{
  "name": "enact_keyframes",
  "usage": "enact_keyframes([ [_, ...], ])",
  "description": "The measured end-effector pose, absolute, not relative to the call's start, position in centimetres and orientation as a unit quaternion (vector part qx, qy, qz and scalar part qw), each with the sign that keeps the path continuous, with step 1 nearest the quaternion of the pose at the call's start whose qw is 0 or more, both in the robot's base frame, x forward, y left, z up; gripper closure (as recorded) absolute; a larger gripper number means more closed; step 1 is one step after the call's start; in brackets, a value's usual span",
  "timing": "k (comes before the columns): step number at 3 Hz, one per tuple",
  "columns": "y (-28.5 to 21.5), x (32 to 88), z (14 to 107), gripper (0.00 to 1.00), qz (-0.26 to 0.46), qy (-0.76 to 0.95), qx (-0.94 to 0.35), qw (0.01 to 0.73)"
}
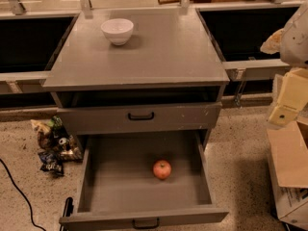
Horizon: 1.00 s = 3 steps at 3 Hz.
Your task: Pick apple from middle drawer and place on counter
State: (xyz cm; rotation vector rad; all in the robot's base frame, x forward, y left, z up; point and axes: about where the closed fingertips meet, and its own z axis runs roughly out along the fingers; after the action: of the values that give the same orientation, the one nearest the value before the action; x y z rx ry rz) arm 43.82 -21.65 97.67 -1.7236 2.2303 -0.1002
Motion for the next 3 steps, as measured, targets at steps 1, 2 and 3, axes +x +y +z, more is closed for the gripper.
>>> enact_keyframes([
  [1, -21.6, 43.8, 97.7, 0.0, -0.035, 0.781, -0.603, 0.16],
  [2, -20.8, 44.4, 94.7, 0.0, -0.003, 0.764, -0.62, 0.177],
  [3, -18.7, 45.2, 89.2, 0.0, 0.05, 0.745, -0.637, 0.192],
])
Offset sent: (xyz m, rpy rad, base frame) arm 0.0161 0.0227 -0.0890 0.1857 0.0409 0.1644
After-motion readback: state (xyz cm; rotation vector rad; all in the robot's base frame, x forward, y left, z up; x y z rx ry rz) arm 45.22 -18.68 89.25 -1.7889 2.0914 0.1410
